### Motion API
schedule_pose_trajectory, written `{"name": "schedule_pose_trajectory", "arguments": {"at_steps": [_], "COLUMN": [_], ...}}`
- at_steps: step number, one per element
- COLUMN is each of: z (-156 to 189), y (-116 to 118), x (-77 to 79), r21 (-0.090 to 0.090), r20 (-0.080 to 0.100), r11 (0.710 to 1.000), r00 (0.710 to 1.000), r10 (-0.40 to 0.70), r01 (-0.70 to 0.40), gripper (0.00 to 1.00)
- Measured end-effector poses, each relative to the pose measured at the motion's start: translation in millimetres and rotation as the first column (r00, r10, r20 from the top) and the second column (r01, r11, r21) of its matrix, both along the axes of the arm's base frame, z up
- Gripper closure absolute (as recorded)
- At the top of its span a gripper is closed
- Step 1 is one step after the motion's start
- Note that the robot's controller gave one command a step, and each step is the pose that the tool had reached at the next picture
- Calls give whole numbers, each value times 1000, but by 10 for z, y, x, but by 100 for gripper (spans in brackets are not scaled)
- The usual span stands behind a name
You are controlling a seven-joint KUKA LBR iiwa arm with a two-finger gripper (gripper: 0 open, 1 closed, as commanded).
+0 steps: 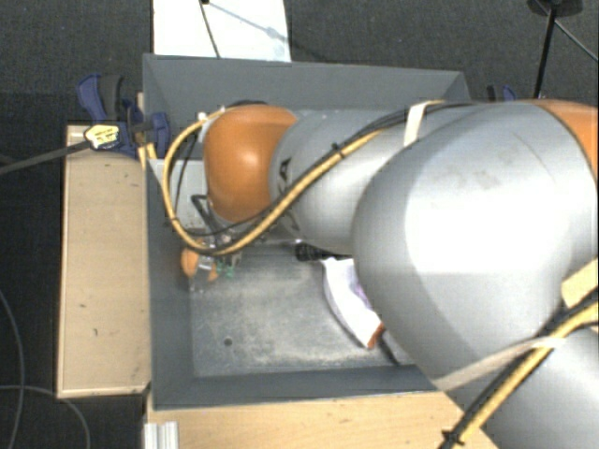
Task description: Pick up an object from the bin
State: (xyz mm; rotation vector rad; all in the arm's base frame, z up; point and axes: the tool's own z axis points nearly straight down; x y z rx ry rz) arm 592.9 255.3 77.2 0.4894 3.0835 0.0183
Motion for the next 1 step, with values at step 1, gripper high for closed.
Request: {"name": "schedule_pose_trajectory", "arguments": {"at_steps": [1], "z": [-2], "y": [1], "x": [-1], "r21": [0], "r20": [0], "r11": [1000], "r00": [1000], "r10": [0], "r01": [0], "gripper": [100]}}
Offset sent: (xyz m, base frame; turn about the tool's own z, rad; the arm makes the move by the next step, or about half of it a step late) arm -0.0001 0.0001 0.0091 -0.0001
